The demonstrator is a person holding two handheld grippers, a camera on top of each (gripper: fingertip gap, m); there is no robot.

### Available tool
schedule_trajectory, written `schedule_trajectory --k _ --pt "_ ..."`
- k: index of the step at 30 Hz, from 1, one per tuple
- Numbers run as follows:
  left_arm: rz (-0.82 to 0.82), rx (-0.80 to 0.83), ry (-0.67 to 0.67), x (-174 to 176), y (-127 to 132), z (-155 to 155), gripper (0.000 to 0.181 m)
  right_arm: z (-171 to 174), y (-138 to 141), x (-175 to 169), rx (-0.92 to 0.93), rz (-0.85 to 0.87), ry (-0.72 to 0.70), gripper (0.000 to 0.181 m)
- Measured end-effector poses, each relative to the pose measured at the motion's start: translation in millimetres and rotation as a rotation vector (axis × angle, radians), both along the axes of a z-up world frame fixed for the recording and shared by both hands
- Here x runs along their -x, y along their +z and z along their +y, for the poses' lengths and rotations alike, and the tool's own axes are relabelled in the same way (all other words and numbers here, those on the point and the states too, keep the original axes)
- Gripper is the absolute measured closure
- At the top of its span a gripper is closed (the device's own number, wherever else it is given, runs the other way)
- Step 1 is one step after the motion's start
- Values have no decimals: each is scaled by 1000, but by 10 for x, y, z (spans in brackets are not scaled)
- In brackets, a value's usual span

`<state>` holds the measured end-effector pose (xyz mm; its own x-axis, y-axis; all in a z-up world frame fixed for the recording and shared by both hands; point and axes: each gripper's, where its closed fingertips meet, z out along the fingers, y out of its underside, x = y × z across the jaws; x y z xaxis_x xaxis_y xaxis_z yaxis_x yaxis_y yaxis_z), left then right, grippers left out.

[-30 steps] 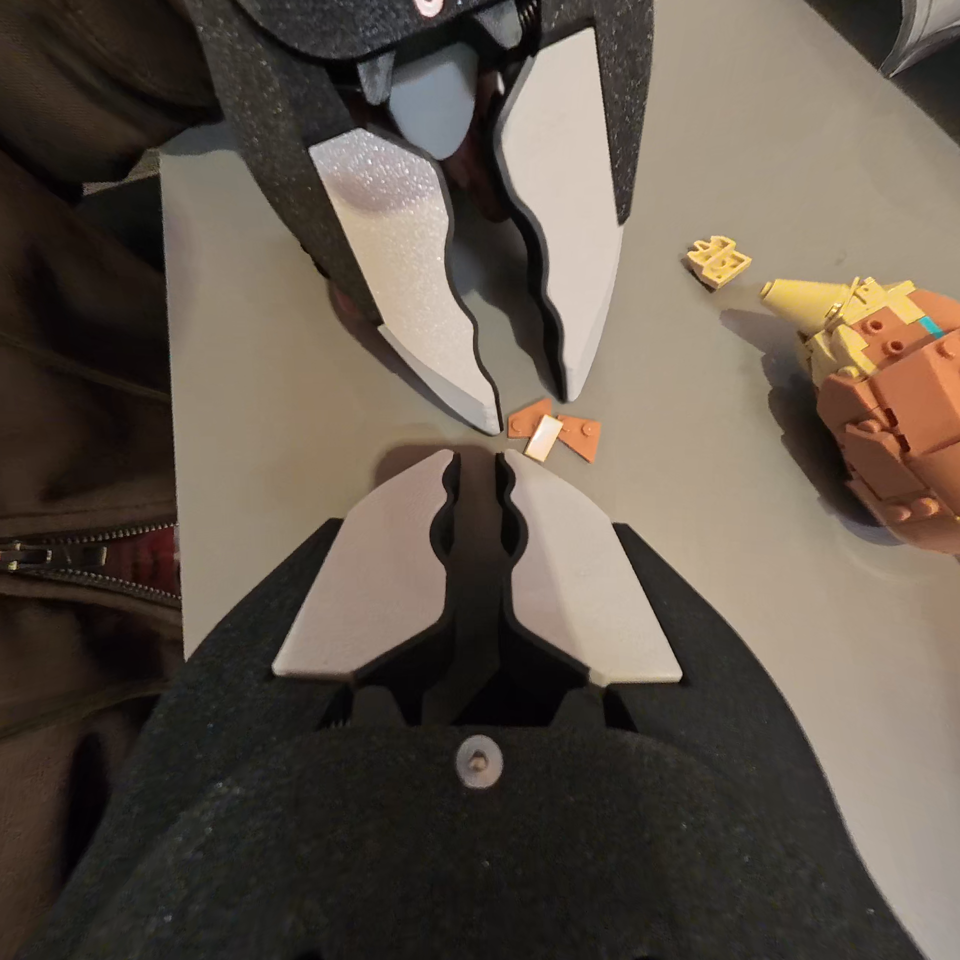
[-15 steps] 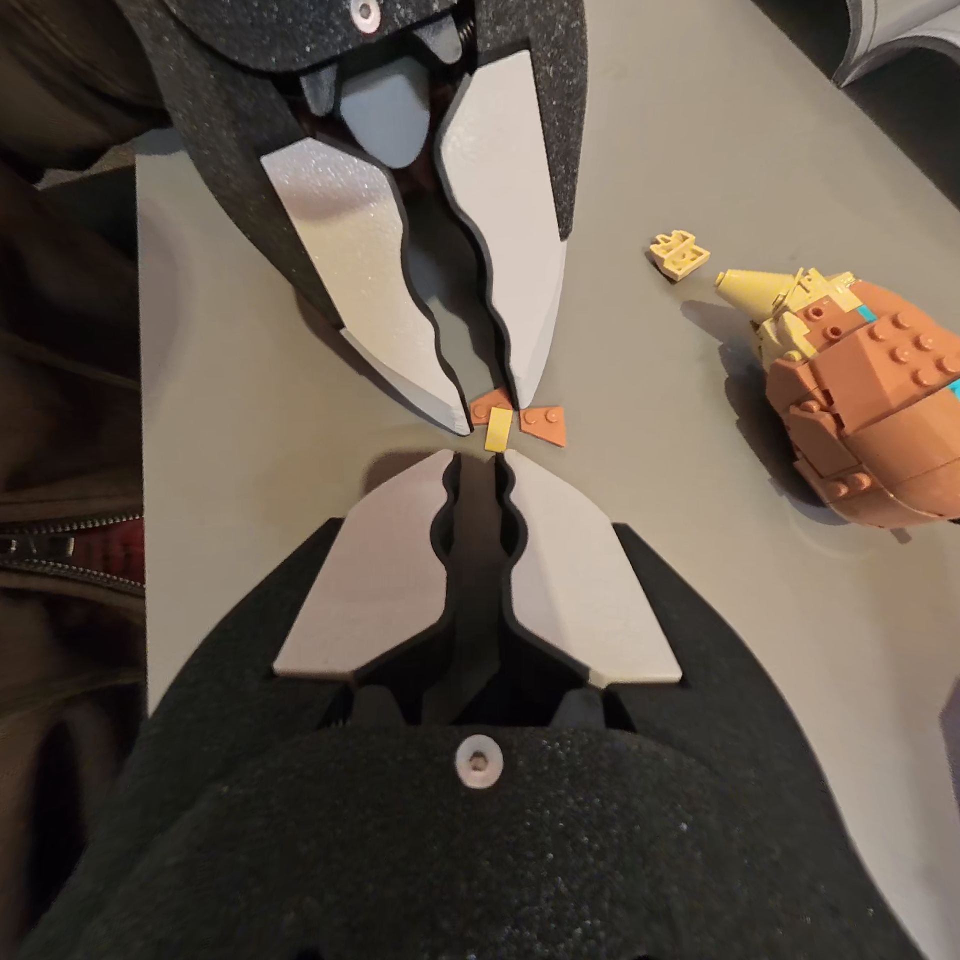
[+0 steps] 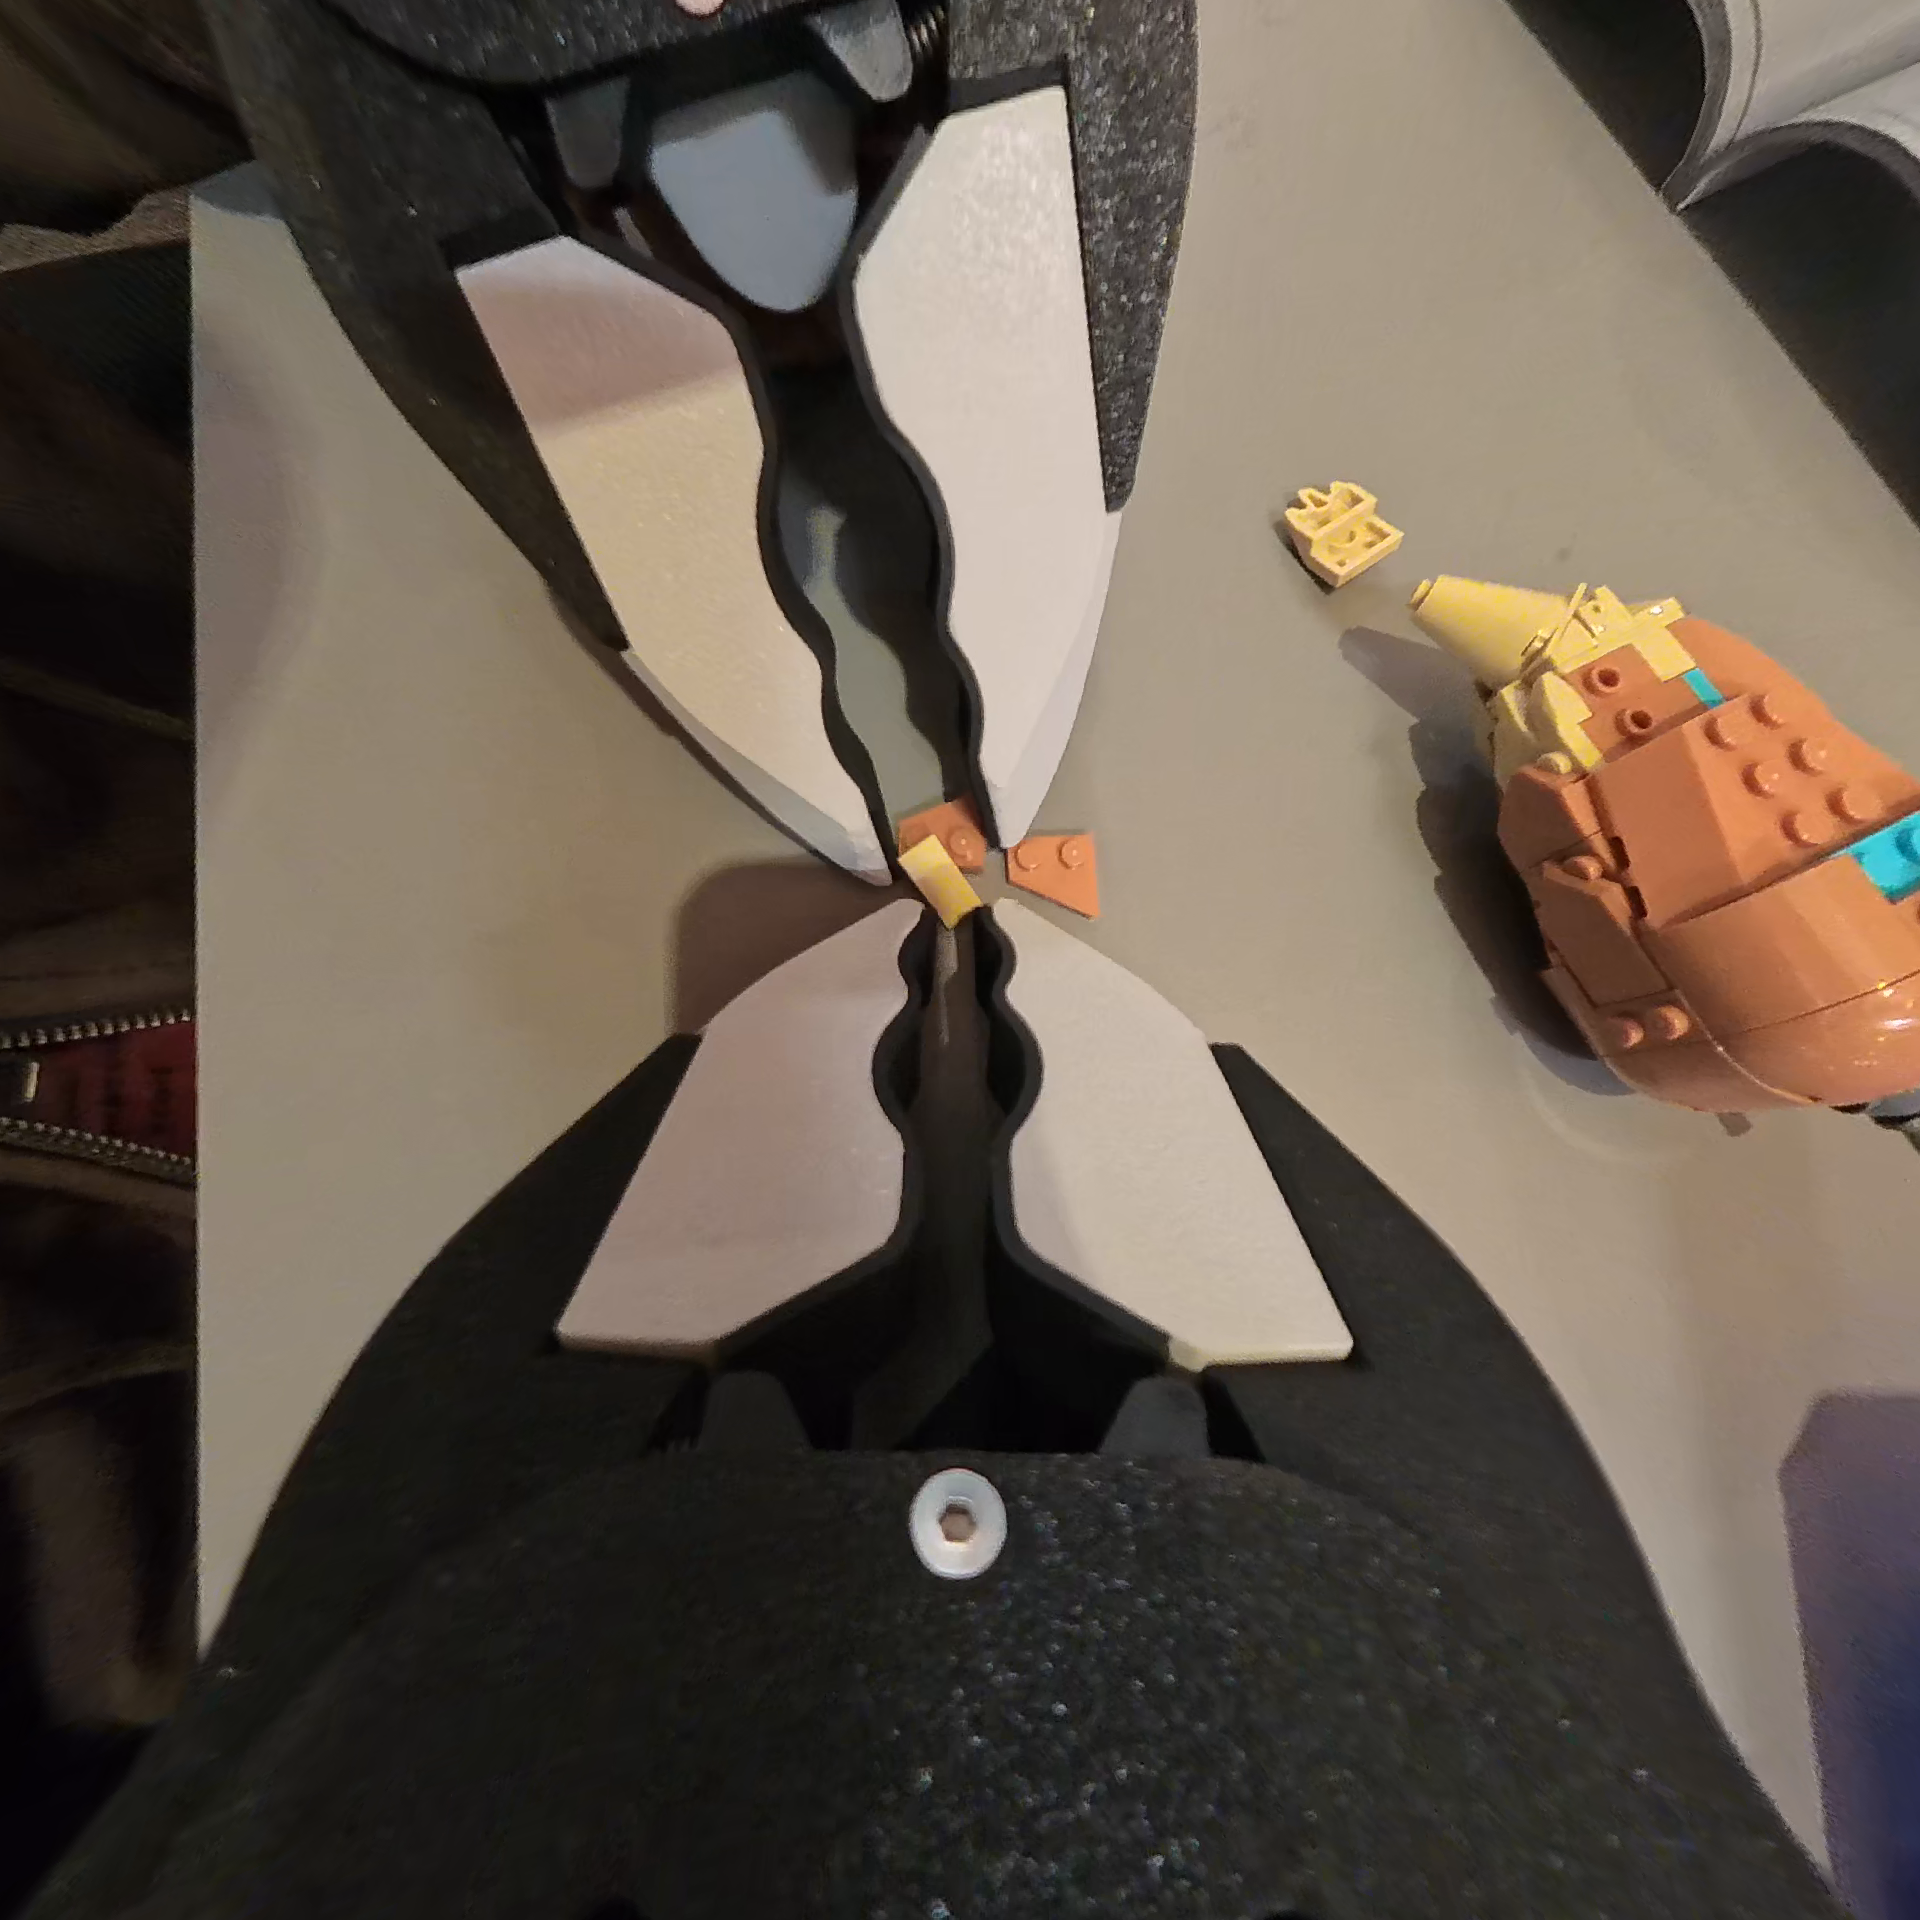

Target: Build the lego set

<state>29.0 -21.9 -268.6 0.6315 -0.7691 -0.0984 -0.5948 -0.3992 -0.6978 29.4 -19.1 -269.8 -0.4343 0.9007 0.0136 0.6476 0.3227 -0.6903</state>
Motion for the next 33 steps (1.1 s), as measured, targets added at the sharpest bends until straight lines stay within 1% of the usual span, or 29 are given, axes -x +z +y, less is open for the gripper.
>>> schedule_trajectory --k 7,14,19,22,26,29,33 --pt "-12 6 -19 5 3 -36 164 22 34 18 -53 22 57 173" --pt "-25 13 -30 0 11 -65 163 -25 44 0 -37 22 143 170" --pt "-38 14 -32 41 36 -79 158 -13 26 -18 -48 11 165 170" --pt "-12 31 -49 61 -7 -93 155 -25 26 -19 -40 11 180 170" --pt "-18 48 -74 81 -16 -84 152 -19 12 -7 -47 11 189 169" --pt "-29 59 -110 57 -20 -104 160 -26 10 -6 -63 19 212 168" --pt "-17 46 -142 34 -19 -102 162 -24 11 -1 -93 34 249 166"
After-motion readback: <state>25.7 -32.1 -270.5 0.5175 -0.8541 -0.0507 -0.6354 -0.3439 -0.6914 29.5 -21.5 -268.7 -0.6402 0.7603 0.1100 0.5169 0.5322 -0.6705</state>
